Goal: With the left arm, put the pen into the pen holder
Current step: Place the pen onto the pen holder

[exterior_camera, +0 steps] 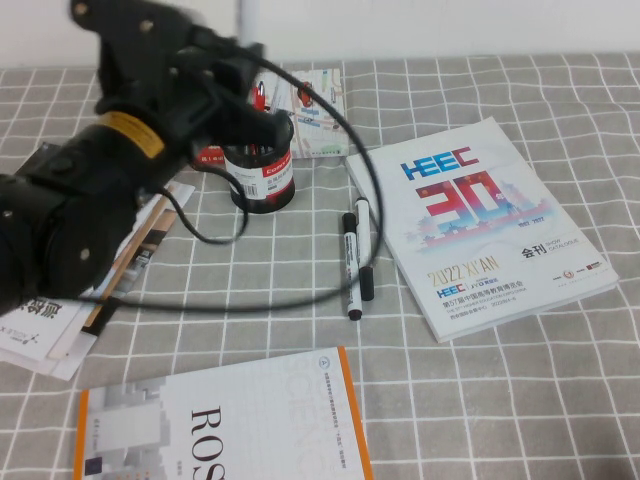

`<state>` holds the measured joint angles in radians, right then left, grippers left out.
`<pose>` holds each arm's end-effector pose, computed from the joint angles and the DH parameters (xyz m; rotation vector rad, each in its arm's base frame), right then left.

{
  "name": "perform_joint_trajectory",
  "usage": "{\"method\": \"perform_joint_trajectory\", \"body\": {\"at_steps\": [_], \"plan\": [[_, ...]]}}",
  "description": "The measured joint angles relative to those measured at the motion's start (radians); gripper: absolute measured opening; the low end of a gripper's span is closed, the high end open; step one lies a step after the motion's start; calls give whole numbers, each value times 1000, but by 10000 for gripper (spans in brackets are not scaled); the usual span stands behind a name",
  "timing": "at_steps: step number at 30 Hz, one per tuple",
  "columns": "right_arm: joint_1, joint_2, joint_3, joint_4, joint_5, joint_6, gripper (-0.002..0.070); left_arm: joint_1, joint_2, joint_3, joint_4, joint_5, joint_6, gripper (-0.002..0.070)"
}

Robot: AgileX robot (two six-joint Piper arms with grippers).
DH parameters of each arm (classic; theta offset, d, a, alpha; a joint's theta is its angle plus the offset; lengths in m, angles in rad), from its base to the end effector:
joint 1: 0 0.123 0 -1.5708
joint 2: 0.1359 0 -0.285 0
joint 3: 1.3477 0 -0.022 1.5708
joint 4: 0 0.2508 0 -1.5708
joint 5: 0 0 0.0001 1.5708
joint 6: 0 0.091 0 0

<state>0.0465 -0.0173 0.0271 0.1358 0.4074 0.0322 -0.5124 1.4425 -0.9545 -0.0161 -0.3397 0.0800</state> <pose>0.0511 0.0073 0.1688 0.0685 1.9002 0.1892 0.2900 -0.1626 0.3247 0.4636 1.5759 -0.3386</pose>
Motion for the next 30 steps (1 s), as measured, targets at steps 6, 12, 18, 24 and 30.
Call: {"method": "perform_joint_trajectory", "body": {"at_steps": [6,12,18,24,30], "plan": [[0,0,0,2,0,0,-15,111,130,0,10,-211,-70,108],[0,0,0,2,0,0,-15,158,280,0,110,-403,-192,108],[0,0,0,4,0,0,-15,210,380,-73,188,-443,-322,108],[0,0,0,4,0,0,-15,241,443,-156,276,-443,-407,108],[0,0,0,4,0,0,-15,241,486,-164,314,-437,-425,107]]}}
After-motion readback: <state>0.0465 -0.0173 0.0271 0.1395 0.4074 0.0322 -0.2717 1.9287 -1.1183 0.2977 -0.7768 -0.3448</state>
